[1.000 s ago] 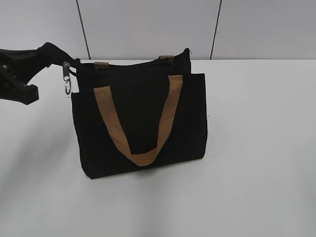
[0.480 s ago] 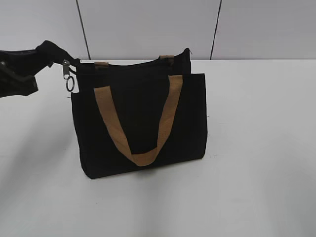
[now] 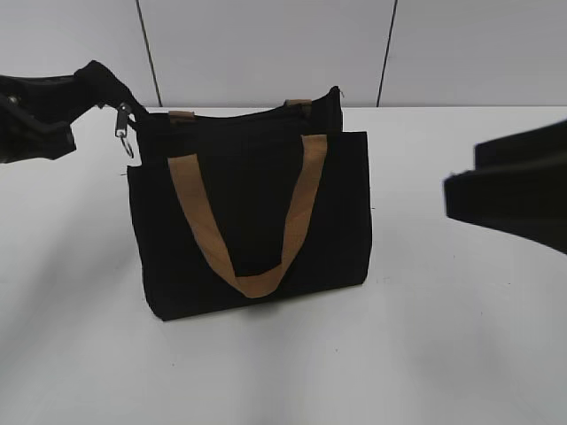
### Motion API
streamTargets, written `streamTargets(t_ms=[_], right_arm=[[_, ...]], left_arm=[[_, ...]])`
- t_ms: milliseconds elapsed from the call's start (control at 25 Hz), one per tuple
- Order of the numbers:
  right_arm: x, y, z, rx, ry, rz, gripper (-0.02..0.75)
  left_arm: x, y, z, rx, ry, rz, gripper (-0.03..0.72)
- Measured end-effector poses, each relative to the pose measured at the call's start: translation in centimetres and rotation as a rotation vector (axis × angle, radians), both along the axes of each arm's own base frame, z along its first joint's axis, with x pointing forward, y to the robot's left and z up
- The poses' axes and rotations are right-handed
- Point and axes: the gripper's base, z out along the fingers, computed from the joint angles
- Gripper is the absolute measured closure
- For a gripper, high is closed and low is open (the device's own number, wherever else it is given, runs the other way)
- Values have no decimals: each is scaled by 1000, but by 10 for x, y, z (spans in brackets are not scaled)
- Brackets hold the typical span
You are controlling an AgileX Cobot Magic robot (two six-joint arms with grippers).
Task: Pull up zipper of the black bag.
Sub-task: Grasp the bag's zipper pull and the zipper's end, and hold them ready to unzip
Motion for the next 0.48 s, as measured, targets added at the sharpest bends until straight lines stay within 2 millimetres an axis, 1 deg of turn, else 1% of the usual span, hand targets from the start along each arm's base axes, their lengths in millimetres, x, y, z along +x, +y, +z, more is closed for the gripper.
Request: streamTargets(t_ms=[40, 200, 320, 400, 440, 480], right_arm=[[14, 6, -3, -4, 30, 30, 286], [51, 31, 1, -41, 27, 150, 286], [75, 51, 2, -71, 12, 199, 286], [91, 68, -1, -95, 2, 236, 286], [97, 76, -2, -103, 0, 254, 286], [103, 87, -8, -114, 15, 282, 286]], left_arm=[[0, 0, 0, 0, -2, -1, 687], [0, -1, 1, 4, -5, -6, 687], [0, -1, 1, 7, -8, -10, 687], [0, -1, 1, 7, -7, -10, 687], [0, -1, 1, 7, -7, -10, 687], [0, -1, 1, 7, -7, -10, 687]])
